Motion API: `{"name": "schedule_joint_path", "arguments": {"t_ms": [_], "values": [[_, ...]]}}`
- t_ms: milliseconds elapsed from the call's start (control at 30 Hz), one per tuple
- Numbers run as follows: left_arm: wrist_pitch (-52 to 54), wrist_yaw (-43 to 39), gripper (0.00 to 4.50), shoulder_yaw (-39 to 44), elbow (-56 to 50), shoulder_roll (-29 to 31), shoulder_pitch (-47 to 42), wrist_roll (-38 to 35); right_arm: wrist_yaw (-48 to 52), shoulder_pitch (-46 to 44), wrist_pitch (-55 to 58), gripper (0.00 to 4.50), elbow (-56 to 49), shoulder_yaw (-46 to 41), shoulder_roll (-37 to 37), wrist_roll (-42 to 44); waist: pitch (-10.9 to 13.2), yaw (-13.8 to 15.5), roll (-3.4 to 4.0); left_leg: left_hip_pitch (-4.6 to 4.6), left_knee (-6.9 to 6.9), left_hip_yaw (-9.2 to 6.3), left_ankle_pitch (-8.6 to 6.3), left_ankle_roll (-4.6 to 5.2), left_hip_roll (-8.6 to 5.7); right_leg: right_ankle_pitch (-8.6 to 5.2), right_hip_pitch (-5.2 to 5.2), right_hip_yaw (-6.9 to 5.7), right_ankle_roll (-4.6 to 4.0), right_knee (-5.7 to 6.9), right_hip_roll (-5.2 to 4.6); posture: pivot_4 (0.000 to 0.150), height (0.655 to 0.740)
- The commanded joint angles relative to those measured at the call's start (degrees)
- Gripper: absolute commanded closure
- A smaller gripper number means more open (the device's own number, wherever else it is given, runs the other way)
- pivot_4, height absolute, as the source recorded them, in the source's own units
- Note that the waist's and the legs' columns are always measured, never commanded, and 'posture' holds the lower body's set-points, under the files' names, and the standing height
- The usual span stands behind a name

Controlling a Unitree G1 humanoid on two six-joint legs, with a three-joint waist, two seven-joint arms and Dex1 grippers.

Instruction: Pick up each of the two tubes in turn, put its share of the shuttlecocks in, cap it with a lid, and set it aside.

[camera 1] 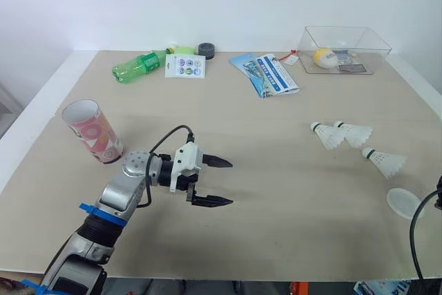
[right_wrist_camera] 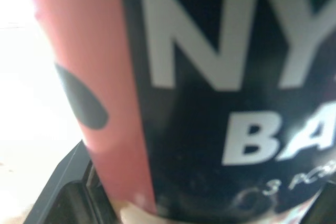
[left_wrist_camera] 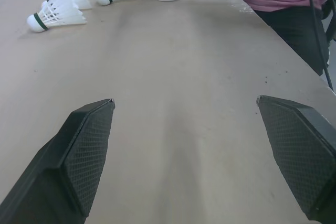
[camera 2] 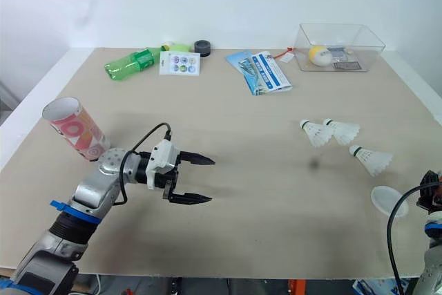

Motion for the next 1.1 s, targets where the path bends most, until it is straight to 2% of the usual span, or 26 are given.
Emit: {"name": "schedule_joint_path", "arguments": {"t_ms": [33,333,567,633,667,867,1100], "values": [[0.19,0.43,0.00,0.89,-2.58,0.76,0.27,-0.84,-1.36,-2.69,-0.96,1.27,4.50,-2.23,-1.65,2.33,0.00,-0.08,0.01,0.00,0.00,0.00,0.00,0.00,0.01,0.00,0.00,0.00,0.00,0.00,0.00,0.150,0.7400],[0.34,0.96,0.00,0.85,-3.11,1.28,0.30,-0.81,-1.15,-4.93,-4.57,1.27,14.03,0.77,-4.62,0.12,0.00,-0.13,0.07,0.01,0.01,0.01,0.00,0.00,-0.02,0.00,0.03,0.02,0.02,0.00,-0.01,0.150,0.7400],[0.47,1.35,0.00,0.66,-3.48,1.42,0.42,-0.82,0.05,-5.14,-4.64,1.27,16.47,1.00,-5.28,1.48,0.01,-0.14,0.06,0.04,0.01,0.00,0.00,0.01,-0.02,0.00,0.07,0.02,0.03,0.00,0.00,0.150,0.7400],[0.41,1.37,0.00,0.63,-3.33,1.41,0.42,-0.75,0.27,-4.21,-4.18,0.32,15.59,1.38,-5.16,1.22,0.01,-0.15,0.06,0.06,0.01,0.00,0.00,0.00,-0.02,0.00,0.09,0.02,0.03,0.00,0.00,0.150,0.7400],[0.39,1.37,0.00,0.61,-3.28,1.42,0.41,-0.72,0.40,-3.71,-3.90,0.02,15.04,1.58,-5.06,1.12,0.00,-0.15,0.06,0.06,0.01,-0.01,0.00,0.01,-0.02,0.00,0.10,0.02,0.03,0.00,0.01,0.150,0.7400],[0.38,1.21,0.00,0.33,-2.84,1.26,0.26,-0.66,-0.21,0.42,-0.69,0.02,8.88,2.34,-3.64,2.14,0.00,-0.14,0.07,0.06,0.00,-0.02,0.00,0.01,-0.02,-0.03,0.10,0.02,0.03,0.00,0.00,0.150,0.7400],[-0.08,-0.01,0.00,-0.45,-1.30,0.82,-0.66,-0.57,-1.77,7.20,5.08,0.02,-3.35,1.12,-0.59,4.84,-0.01,-0.10,0.09,0.06,0.00,-0.03,0.00,0.01,-0.01,-0.03,0.09,0.01,0.02,0.00,0.00,0.150,0.7400]]}}
